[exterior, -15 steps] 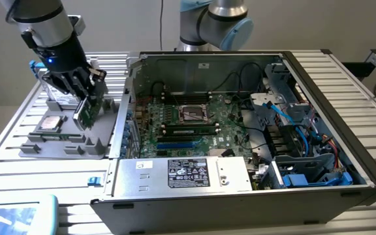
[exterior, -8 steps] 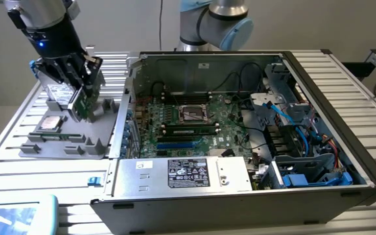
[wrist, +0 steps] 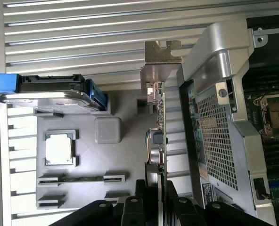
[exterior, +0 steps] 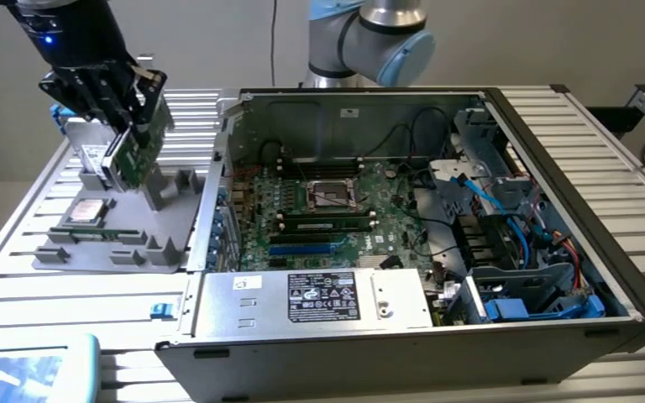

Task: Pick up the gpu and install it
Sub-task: 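Pick up the gpu and move the gpu toward the slot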

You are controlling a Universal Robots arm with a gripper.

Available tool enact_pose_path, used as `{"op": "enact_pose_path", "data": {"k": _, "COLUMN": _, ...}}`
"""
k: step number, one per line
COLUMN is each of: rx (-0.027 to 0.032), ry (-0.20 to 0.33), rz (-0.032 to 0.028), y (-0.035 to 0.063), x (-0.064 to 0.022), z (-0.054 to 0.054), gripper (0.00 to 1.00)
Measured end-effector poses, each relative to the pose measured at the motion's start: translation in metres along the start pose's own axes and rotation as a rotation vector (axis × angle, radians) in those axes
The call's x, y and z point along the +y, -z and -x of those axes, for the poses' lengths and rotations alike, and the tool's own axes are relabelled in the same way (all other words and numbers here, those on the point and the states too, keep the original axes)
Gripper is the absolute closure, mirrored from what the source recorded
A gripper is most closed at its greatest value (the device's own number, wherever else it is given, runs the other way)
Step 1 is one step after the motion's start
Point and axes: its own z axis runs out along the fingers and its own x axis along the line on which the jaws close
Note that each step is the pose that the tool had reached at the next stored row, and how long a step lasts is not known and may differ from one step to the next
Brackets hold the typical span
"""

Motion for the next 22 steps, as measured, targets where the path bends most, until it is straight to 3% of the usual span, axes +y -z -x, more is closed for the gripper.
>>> {"op": "enact_pose_path", "data": {"k": 9, "rx": 0.0042, "ry": 0.0, "rz": -0.0006, "y": 0.0408, "x": 0.0007, "z": 0.013, "gripper": 0.73}}
{"op": "enact_pose_path", "data": {"k": 18, "rx": 0.0073, "ry": -0.001, "rz": 0.0009, "y": 0.0802, "x": 0.0057, "z": 0.05, "gripper": 0.73}}
{"op": "enact_pose_path", "data": {"k": 22, "rx": 0.0099, "ry": -0.001, "rz": 0.003, "y": 0.0921, "x": 0.0088, "z": 0.067, "gripper": 0.73}}
